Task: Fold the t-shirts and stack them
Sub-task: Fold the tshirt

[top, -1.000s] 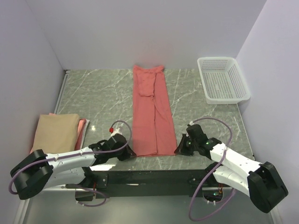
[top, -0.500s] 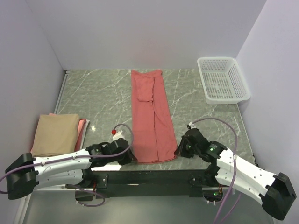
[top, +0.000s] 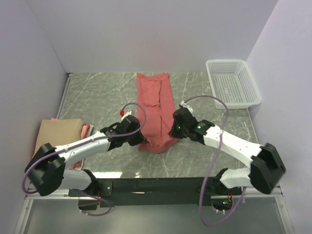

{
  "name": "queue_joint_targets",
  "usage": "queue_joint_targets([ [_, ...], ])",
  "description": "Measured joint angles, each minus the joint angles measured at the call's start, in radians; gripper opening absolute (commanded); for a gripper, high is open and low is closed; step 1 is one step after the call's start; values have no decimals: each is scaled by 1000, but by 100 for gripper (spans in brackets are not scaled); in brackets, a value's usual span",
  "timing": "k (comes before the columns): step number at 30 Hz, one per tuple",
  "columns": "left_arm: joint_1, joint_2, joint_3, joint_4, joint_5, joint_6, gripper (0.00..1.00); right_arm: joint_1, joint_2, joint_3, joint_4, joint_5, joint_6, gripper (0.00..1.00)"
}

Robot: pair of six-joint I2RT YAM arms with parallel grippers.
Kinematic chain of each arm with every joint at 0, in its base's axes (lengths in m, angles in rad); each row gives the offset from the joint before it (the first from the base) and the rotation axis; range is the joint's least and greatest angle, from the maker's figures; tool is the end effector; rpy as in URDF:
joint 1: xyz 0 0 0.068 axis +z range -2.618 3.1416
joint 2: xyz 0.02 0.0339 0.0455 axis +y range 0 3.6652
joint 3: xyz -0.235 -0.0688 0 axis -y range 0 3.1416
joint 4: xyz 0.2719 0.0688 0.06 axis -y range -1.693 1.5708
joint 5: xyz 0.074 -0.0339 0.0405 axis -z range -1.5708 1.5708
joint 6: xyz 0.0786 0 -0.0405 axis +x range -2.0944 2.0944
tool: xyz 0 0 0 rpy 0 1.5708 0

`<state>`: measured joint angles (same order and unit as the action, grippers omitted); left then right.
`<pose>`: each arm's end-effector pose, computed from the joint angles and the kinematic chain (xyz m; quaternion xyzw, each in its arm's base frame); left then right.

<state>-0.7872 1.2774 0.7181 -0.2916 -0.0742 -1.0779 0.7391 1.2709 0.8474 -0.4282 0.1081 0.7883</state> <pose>0.2263 -0.2189 0.1305 -0.1484 0.9235 -0.2620 0.2376 0.2447 0.2115 0.1665 0.0420 0.9339 0.2065 0.2887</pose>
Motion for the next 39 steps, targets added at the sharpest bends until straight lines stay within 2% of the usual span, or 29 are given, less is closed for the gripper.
queue_joint_targets([
  [7, 129, 198, 203, 24, 34, 92, 0, -64, 241, 187, 53, 28, -32, 0],
  [15, 240, 407, 388, 40, 76, 149, 0, -202, 401, 343, 87, -2, -69, 0],
  [20, 309, 509, 453, 45, 109, 169, 0, -262, 506, 426, 109, -47, -90, 0],
  [27, 373, 567, 486, 47, 148, 192, 1, -301, 620, 489, 122, -91, -106, 0],
  [39, 409, 602, 530, 45, 197, 214, 0, -352, 637, 489, 132, -130, -105, 0],
])
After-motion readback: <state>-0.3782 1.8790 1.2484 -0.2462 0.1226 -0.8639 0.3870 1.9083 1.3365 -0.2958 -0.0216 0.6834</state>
